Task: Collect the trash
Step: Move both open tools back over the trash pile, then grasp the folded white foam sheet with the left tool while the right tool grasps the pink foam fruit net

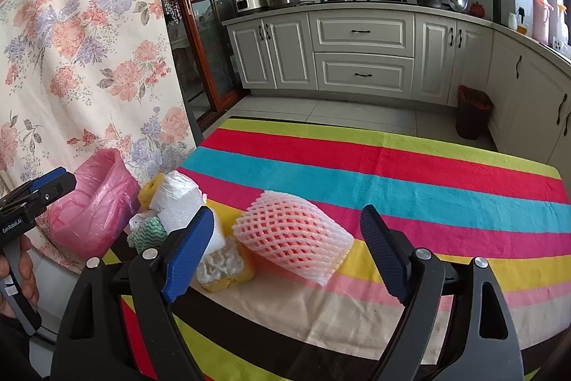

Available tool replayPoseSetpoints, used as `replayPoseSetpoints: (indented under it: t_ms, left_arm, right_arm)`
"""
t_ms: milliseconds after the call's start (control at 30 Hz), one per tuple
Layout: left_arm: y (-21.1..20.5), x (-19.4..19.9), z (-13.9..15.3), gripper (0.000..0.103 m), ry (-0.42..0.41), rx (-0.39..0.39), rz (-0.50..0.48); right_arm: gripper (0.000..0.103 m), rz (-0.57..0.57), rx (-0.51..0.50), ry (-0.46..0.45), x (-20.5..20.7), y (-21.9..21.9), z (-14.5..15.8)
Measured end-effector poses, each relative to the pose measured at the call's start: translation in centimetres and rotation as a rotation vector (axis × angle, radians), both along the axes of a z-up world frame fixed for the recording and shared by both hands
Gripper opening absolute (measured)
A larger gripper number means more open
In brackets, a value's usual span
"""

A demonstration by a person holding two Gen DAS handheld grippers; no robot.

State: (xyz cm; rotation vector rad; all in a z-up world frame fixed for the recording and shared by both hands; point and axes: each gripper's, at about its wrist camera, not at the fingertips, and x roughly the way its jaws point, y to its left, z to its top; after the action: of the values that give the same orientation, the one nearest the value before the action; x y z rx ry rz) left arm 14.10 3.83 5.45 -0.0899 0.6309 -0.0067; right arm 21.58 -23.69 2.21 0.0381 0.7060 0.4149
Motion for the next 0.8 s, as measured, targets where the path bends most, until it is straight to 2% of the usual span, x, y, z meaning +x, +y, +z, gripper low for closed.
replayPoseSetpoints:
  t_ms: [333,567,800]
  left_arm:
    - [-4.4,2.0,-2.4,0.07,0.062,-0.027,-0.089]
    - [-6.9,3.7,-4.7,0.072,0.111,-0.052,-0.118]
    - [-8.6,5.7,-6.2,0.084,0.147,-0.083,-0.083]
  right_arm:
    - [0.084,-0.006,-0.017,0.015,0.5,-1.7,-1.7]
    - [0.084,-0.022,-0.016,0.019,0.6,-3.3,-2.1]
    - [0.084,-0.047,-0.009,0.022,0.8,-5.0,-2.4]
